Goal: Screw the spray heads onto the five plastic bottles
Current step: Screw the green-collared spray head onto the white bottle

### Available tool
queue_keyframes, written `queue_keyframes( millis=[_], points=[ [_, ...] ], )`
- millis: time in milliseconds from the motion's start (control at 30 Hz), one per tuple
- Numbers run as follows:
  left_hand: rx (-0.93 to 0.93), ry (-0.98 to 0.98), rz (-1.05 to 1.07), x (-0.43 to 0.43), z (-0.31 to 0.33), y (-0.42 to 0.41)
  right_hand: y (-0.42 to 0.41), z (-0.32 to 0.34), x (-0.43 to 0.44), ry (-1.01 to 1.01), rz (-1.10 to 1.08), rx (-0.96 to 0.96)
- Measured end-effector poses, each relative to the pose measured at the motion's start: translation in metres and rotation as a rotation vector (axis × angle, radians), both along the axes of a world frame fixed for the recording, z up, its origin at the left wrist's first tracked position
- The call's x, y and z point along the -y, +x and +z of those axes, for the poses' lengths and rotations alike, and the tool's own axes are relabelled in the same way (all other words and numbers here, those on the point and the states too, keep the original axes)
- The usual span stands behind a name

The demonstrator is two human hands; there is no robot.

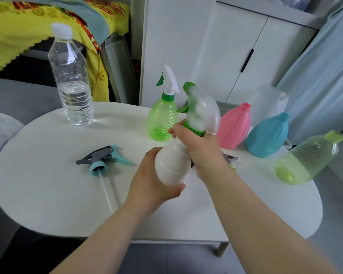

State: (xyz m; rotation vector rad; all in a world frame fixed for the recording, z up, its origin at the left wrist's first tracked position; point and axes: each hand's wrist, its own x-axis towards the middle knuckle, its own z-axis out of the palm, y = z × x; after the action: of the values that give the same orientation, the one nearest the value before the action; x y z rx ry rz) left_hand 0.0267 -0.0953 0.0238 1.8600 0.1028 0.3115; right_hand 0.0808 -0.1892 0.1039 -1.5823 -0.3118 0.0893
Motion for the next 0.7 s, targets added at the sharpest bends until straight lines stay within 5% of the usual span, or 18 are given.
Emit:
queue_keyframes(
  millis=[100,300,567,700],
  points=[
    [-0.006,0.033,-0.018,-0.001,0.0,0.001,0.001,-0.003,-0.003,0.003,-0.109,-0.039],
    [-0.074,0.078,-0.157,-0.012,0.002,0.004,0.007,0.003,0.014,0.092,0.316,-0.028],
    [-0.059,0.059,-0.092,0.0,-0.002,0.001,0.002,-0.002,0.005,0.118,-0.062,0.051],
    [-0.068,0.023,-0.142,-0.003,-0.004,0.002,-0.001,0.0,0.008,0.006,-0.001,0.043]
  ],
)
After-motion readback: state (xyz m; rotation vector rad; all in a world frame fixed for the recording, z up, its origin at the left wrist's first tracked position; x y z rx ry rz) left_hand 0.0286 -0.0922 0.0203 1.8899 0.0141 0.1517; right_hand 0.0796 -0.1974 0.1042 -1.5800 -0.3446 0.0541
